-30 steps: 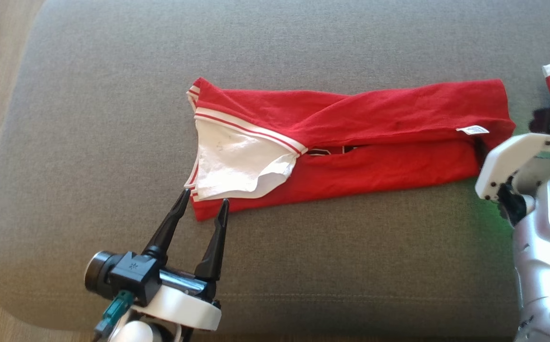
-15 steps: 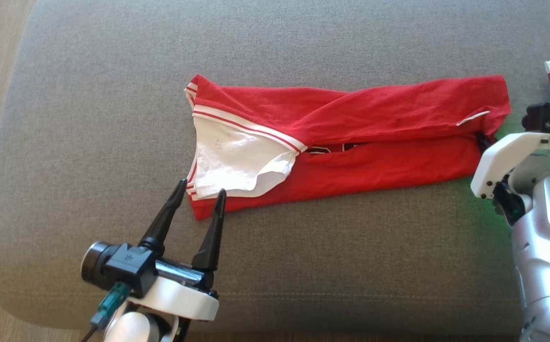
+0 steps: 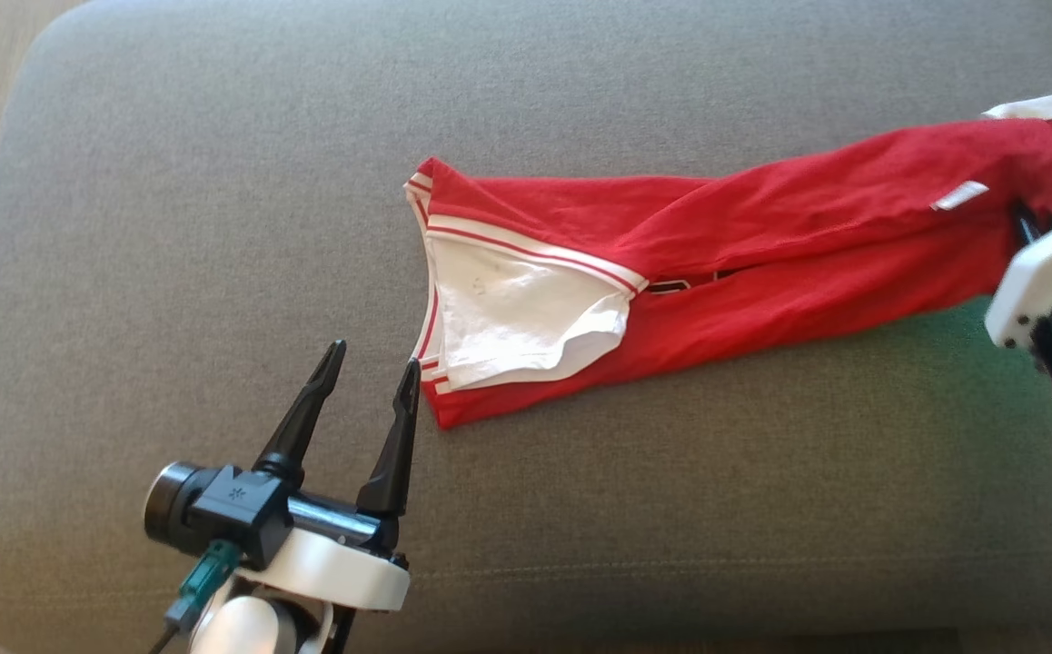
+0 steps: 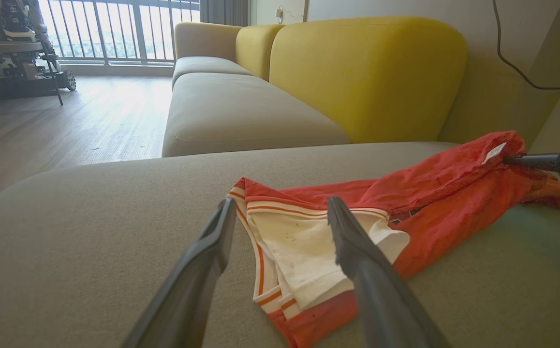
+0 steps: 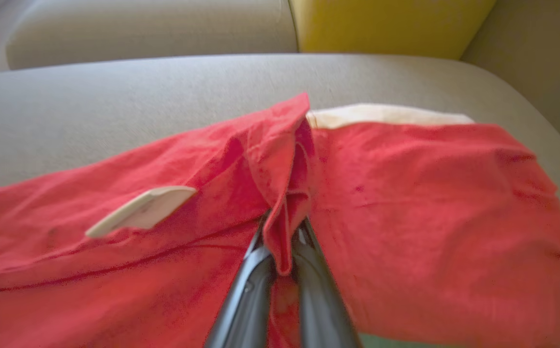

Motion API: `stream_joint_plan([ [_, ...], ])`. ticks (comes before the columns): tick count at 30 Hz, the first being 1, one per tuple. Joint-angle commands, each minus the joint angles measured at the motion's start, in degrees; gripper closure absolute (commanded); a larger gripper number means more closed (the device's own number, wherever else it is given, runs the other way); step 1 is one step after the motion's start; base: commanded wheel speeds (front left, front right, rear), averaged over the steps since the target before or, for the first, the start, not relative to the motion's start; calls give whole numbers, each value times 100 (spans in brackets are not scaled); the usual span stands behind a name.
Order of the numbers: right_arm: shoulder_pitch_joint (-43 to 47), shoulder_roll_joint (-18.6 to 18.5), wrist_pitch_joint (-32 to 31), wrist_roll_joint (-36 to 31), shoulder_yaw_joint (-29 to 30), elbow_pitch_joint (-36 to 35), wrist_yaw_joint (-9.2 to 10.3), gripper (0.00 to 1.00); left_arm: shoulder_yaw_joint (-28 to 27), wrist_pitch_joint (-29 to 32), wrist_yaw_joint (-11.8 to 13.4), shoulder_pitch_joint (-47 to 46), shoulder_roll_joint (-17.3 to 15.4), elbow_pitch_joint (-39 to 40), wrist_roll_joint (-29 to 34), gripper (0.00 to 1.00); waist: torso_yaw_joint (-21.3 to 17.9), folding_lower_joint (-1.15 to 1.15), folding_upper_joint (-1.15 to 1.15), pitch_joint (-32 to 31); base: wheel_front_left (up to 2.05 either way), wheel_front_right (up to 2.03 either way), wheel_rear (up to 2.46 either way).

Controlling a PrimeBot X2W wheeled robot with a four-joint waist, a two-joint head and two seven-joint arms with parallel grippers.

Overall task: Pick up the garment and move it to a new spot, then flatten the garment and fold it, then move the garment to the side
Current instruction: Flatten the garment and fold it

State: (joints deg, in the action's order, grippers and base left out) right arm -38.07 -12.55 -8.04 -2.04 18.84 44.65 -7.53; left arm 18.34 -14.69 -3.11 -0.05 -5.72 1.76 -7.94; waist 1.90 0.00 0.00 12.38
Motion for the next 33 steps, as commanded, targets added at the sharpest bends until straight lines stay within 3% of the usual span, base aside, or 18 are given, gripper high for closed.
stream_joint_plan([
  [1,-54,52,-73,164,-241,-406,4,100,-201,-30,-23,-41,19,169,61,0,-31,0,0,-49,0,0,0],
  [9,296,361,-726,1054,-1186,-1872,4,100,-195,-30,-70,3,47,104,92,0,16,0,0,-161,0,0,0],
  [19,605,739,-1541,1807,-2129,-3044,4,100,-131,-30,-105,-4,118,17,69,0,350,0,0,-224,0,0,0],
  [26,673,955,-1515,2284,-2611,-2907,4,100,-44,-30,-131,-6,180,-62,24,0,764,0,0,-285,0,0,0],
  [33,439,965,-1041,3105,-3260,-2220,4,100,-14,-30,-161,10,204,-110,31,0,1070,0,0,-296,0,0,0],
])
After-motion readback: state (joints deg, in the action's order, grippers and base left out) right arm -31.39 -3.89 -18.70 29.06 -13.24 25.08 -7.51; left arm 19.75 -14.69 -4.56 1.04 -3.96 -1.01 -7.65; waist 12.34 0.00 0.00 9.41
